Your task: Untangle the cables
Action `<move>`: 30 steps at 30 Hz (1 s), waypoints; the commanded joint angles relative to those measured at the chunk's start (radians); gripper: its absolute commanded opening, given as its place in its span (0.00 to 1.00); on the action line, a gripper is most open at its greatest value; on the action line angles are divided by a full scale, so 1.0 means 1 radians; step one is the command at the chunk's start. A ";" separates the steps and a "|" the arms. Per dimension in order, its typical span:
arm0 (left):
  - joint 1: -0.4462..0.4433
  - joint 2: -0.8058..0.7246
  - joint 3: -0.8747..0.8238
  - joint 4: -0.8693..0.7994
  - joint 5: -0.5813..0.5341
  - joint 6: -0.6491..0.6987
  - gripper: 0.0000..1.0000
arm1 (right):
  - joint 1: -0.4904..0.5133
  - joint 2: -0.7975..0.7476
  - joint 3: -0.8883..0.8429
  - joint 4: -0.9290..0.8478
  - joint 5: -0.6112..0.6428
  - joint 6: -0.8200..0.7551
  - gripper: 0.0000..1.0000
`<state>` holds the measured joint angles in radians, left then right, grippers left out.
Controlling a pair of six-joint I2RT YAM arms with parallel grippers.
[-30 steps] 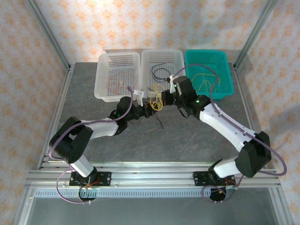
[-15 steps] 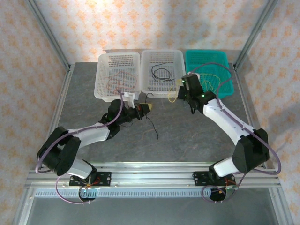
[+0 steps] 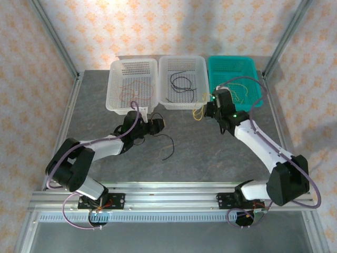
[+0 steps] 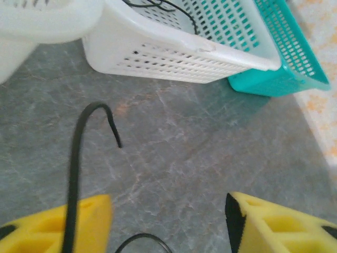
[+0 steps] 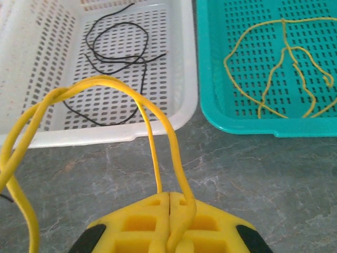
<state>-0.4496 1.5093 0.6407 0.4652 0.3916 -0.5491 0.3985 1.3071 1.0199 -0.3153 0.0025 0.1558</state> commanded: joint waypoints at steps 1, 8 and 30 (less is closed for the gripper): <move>0.006 -0.065 0.027 -0.075 -0.094 0.022 0.71 | 0.004 -0.046 -0.038 0.097 -0.060 -0.053 0.00; 0.008 -0.184 0.066 -0.211 -0.172 0.078 0.82 | 0.003 -0.122 -0.119 0.244 -0.043 -0.086 0.00; -0.155 -0.208 0.158 0.064 0.248 -0.010 0.90 | 0.034 -0.073 -0.051 0.343 -0.144 -0.161 0.00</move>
<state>-0.5846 1.2751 0.7753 0.4332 0.5861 -0.5205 0.4110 1.2274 0.9352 0.0235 -0.1246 -0.0017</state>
